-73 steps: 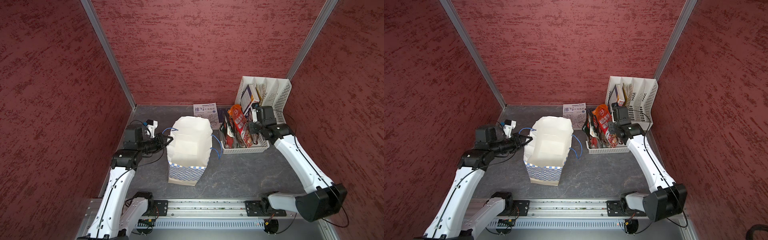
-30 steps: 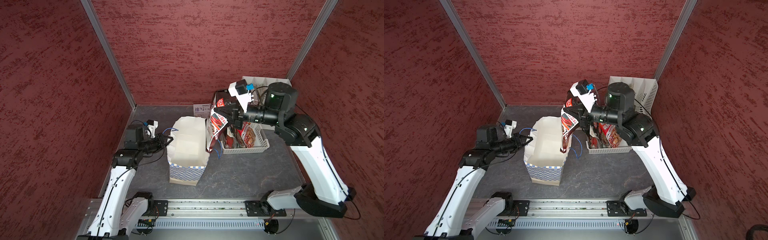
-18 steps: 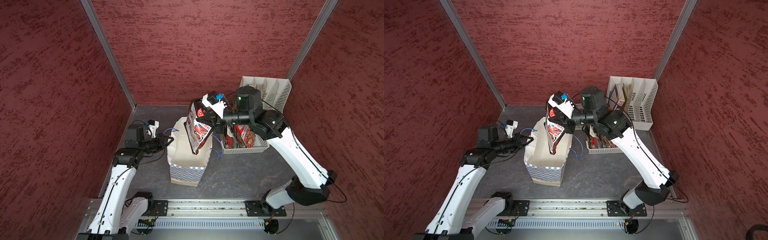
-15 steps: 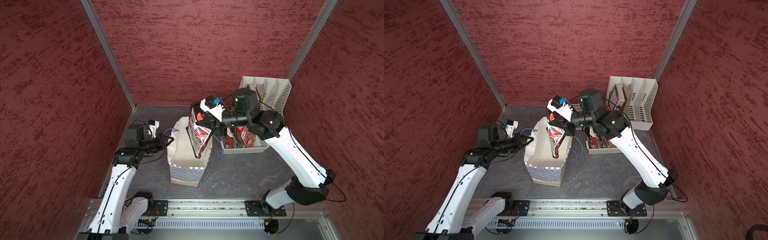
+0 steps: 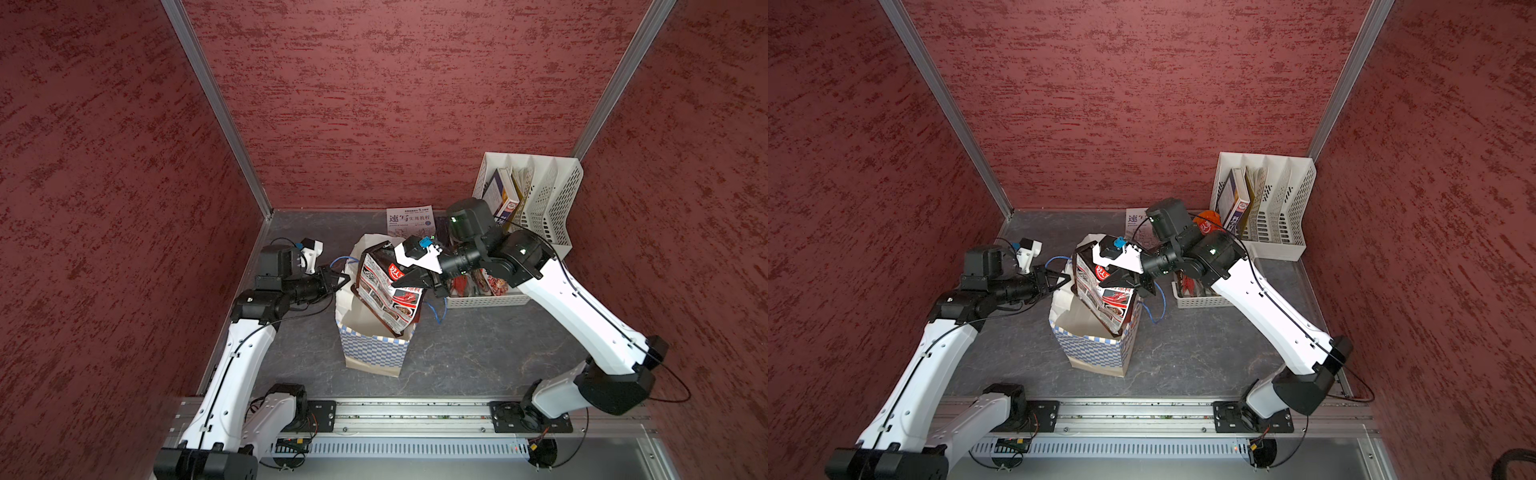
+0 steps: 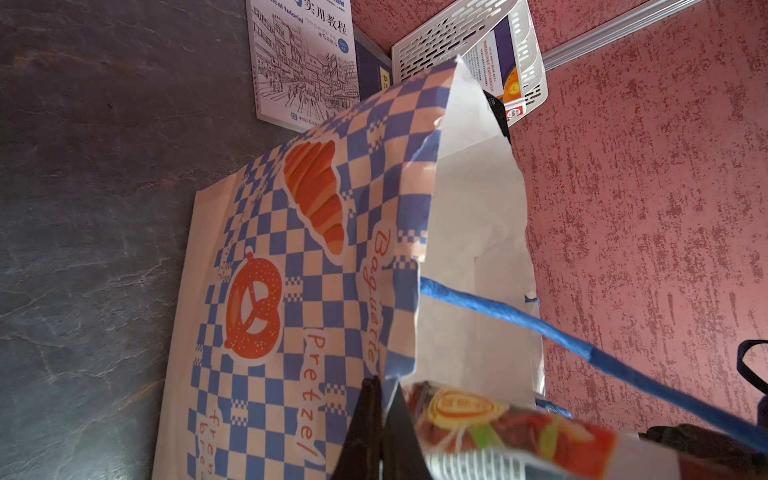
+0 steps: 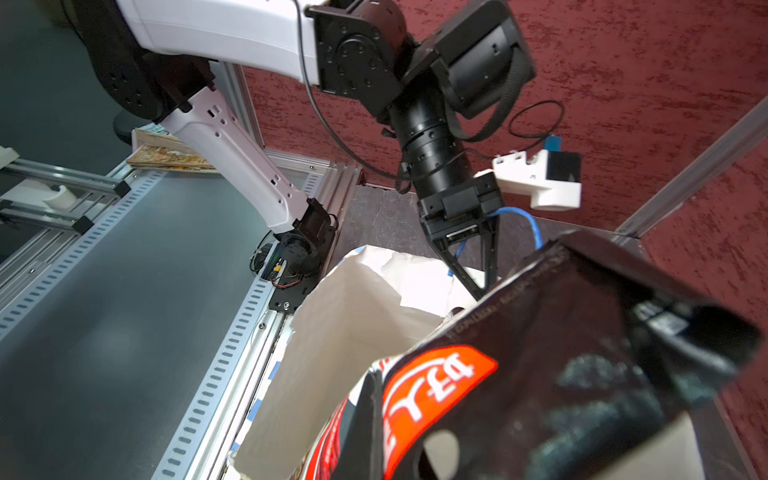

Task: Place the condiment packets inside the bag
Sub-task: Place the condiment packet in the paper bag.

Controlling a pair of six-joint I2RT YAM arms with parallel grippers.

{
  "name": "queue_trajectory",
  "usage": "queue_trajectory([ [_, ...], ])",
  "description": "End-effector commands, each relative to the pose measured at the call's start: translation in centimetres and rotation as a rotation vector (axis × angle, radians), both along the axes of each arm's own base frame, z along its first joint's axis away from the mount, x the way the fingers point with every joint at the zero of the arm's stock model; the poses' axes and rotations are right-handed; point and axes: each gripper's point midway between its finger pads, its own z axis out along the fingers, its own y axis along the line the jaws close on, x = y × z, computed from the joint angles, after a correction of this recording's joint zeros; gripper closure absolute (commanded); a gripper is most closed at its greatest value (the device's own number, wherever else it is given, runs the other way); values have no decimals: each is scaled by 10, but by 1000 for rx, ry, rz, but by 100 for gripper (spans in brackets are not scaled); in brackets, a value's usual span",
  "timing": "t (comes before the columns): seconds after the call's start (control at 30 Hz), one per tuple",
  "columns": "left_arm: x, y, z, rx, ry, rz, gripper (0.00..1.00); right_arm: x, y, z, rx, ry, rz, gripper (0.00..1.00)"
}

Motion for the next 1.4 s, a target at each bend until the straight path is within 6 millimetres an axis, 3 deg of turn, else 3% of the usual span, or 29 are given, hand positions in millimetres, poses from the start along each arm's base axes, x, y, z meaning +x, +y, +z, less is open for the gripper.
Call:
queue_trajectory([
  [0.0,3,-5,6,3,-48,-49,100,-16,8,7,33,-32,110,100],
  [0.53,5,-14,12,35,-110,-91,100,-53,23,-53,-178,75,225,100],
  [0.97,5,-14,15,69,-128,-94,100,-44,25,-104,-319,76,165,100],
  [1.23,7,-18,15,69,-134,-104,100,-43,26,-120,-341,78,156,100],
  [1.33,7,-18,15,71,-136,-107,100,-43,27,-129,-357,66,149,93],
  [1.37,7,-18,15,73,-136,-107,100,-43,27,-132,-365,61,147,86],
])
